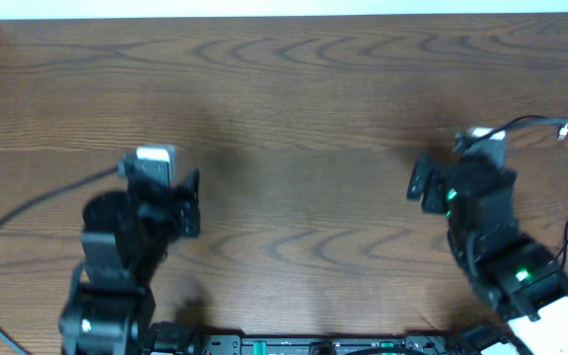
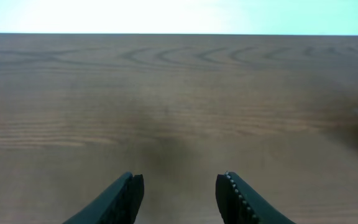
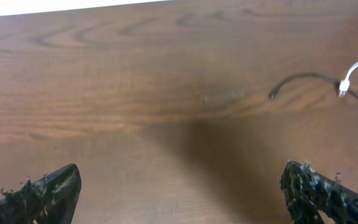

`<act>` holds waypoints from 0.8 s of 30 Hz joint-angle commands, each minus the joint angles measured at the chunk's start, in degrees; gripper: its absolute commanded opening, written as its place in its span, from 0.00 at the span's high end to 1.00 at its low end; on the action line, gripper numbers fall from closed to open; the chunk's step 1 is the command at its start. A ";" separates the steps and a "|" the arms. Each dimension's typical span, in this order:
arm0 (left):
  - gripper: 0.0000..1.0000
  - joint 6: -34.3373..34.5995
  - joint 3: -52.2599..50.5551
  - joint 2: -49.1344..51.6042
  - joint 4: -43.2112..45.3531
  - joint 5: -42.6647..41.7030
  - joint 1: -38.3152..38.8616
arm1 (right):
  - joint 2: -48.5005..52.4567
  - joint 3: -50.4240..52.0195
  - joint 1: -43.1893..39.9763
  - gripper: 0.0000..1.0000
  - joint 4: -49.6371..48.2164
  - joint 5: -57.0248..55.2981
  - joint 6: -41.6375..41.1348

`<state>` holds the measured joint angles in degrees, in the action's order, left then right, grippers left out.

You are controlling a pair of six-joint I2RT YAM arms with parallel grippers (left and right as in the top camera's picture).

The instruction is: Untangle cables

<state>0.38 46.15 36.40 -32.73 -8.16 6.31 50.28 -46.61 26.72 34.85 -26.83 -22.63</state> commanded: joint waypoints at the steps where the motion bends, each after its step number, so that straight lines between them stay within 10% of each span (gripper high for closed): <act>1: 0.53 1.53 -4.63 -6.78 0.90 3.23 1.46 | -4.50 4.92 3.41 0.01 -1.33 -7.78 -5.31; 24: 0.44 1.46 -10.05 -8.74 2.16 4.79 1.49 | -20.85 15.45 -9.84 0.01 -2.29 0.61 1.05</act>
<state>1.72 35.73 27.79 -30.81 -4.54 7.62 29.76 -31.42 18.55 32.64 -29.95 -25.45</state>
